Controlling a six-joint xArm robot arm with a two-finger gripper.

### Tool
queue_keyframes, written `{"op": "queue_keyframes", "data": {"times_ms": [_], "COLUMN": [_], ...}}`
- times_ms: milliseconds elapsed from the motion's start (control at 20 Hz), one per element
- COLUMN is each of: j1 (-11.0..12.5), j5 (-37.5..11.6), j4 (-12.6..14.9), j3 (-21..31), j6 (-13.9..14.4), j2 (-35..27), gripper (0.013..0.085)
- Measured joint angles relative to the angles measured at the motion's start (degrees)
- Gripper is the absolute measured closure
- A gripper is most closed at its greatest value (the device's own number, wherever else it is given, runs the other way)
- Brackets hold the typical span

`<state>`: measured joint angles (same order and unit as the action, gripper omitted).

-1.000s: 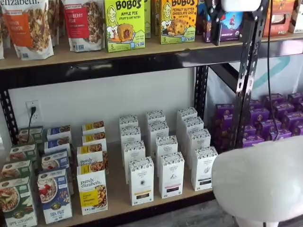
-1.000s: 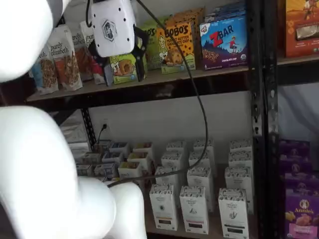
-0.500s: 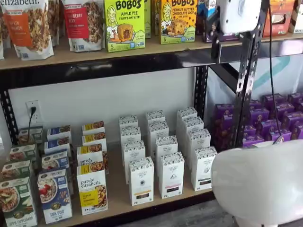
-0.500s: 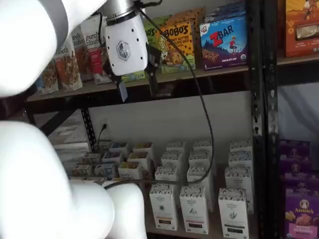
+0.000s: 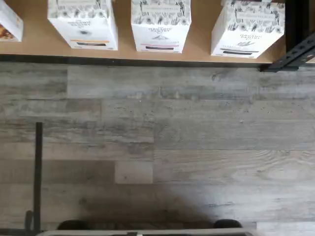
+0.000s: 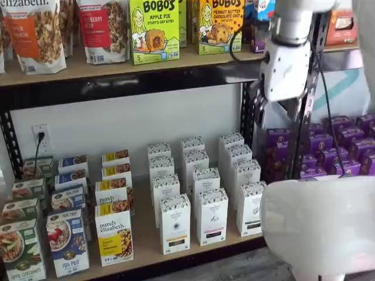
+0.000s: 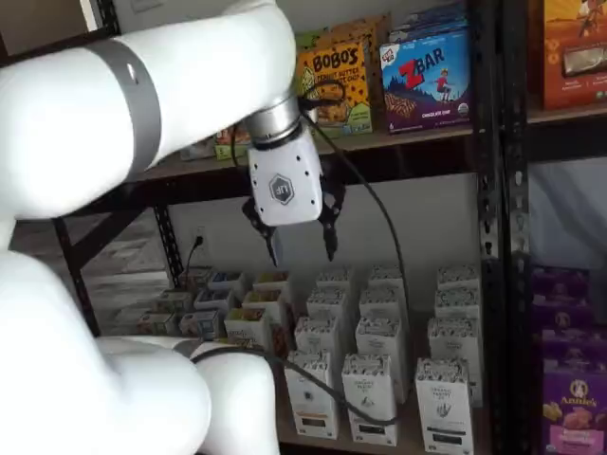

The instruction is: Pick up the white box with a green strip in the middle, on the bottom shelf, the sixth box from the left

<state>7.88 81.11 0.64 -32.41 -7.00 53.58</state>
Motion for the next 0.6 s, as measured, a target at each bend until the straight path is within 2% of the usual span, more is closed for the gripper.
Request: {"op": "queue_keyframes", "data": {"times_ms": [250,500,600], "j1": [1.51,0.33,-1.02], "j5": [-9.58,-21.86,-28.23], "j4": [-0.27,-1.02,-0.37], "j3": [6.55,11.54,13.35], "j6": [-1.48,-0.66,1.03], "j2": [-4.74,-12.05,-15.70], "gripper": [0.0130,0.0130,0.0130]}}
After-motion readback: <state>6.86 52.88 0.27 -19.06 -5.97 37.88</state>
